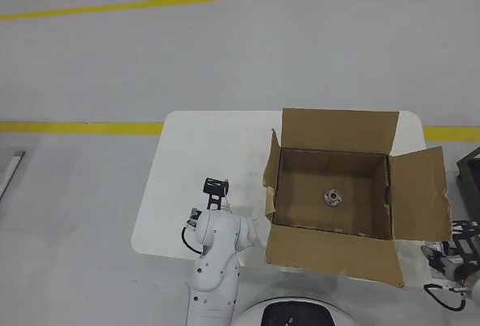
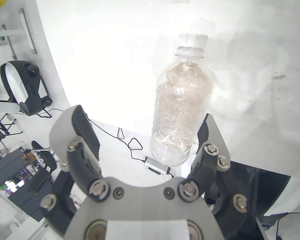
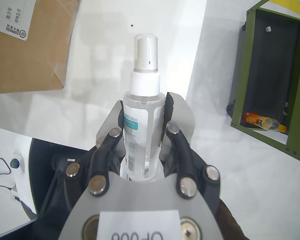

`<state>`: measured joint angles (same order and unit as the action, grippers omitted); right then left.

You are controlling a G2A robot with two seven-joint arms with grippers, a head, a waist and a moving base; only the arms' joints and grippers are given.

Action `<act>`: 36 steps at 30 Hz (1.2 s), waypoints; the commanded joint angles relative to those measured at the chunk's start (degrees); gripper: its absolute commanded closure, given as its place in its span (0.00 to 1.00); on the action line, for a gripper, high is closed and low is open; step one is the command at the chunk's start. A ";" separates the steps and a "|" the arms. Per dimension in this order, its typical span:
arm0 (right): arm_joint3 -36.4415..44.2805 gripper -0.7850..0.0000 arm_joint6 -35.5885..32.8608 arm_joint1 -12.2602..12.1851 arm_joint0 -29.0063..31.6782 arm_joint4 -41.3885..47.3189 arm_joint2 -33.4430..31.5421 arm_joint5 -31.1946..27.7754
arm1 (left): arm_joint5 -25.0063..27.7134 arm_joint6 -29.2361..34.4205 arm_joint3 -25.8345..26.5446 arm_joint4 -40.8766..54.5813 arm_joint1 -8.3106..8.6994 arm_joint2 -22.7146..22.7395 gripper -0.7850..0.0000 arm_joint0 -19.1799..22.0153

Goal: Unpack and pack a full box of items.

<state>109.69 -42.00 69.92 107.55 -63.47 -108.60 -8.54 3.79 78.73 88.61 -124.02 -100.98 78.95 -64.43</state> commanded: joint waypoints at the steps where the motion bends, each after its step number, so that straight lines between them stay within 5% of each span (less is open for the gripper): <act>1: -0.74 1.00 -0.11 -0.02 -0.77 -0.65 0.95 0.18 | 0.00 0.00 0.00 0.00 0.00 0.00 0.00 0.00; 16: -4.44 0.99 -1.34 -0.35 -4.21 -4.12 4.56 0.60 | 0.00 0.00 0.00 0.00 0.00 0.00 0.00 0.00; 27: -5.50 0.69 -1.91 -0.59 -4.98 -5.16 5.45 0.67 | 0.00 0.00 0.00 0.00 0.00 0.00 0.00 0.00; 36: -6.25 0.58 -2.03 -0.77 -5.61 -5.34 5.77 0.66 | 0.00 0.00 0.00 0.00 0.00 0.00 0.00 0.00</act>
<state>103.55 -43.97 69.16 102.04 -68.80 -102.88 -7.88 3.79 78.73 88.61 -124.02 -100.98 78.95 -64.43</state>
